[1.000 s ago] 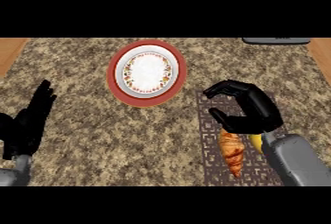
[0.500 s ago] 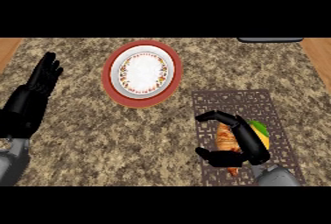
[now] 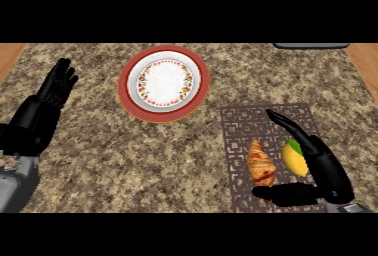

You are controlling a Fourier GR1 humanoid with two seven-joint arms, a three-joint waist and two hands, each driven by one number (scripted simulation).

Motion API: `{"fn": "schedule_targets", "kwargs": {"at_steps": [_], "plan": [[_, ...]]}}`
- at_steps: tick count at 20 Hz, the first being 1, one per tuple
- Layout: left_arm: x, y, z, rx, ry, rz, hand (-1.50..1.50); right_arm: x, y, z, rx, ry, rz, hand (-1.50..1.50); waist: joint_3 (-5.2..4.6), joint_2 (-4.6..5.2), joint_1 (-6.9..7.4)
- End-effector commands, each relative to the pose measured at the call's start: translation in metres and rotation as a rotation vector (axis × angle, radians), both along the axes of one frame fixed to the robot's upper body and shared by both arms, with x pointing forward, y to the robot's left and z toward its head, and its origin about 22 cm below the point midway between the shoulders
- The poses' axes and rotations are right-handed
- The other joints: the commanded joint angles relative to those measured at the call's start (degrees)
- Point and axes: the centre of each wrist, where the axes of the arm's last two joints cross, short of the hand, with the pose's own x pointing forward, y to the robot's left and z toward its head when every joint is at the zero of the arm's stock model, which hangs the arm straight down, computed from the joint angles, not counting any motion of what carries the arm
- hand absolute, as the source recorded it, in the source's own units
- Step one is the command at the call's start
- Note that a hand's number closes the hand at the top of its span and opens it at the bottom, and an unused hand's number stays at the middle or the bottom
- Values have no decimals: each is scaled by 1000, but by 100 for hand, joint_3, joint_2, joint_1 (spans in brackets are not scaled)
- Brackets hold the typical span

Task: Pick the lemon from the placemat and place it in the plate

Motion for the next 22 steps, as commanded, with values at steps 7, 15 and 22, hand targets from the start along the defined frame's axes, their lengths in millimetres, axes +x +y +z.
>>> {"fn": "schedule_targets", "kwargs": {"at_steps": [7,15,22], "plan": [[7,-1,19,2,-17,-2,0,5,-46,85,-669,188,-173,-150,-29,-8,56],[8,4,5,17,-4,-16,0,-2,-41,111,-979,504,-77,-150,-11,26,100],[1,-12,2,-6,-12,-22,0,18,-24,78,-1063,529,-121,-150,4,26,128]]}}
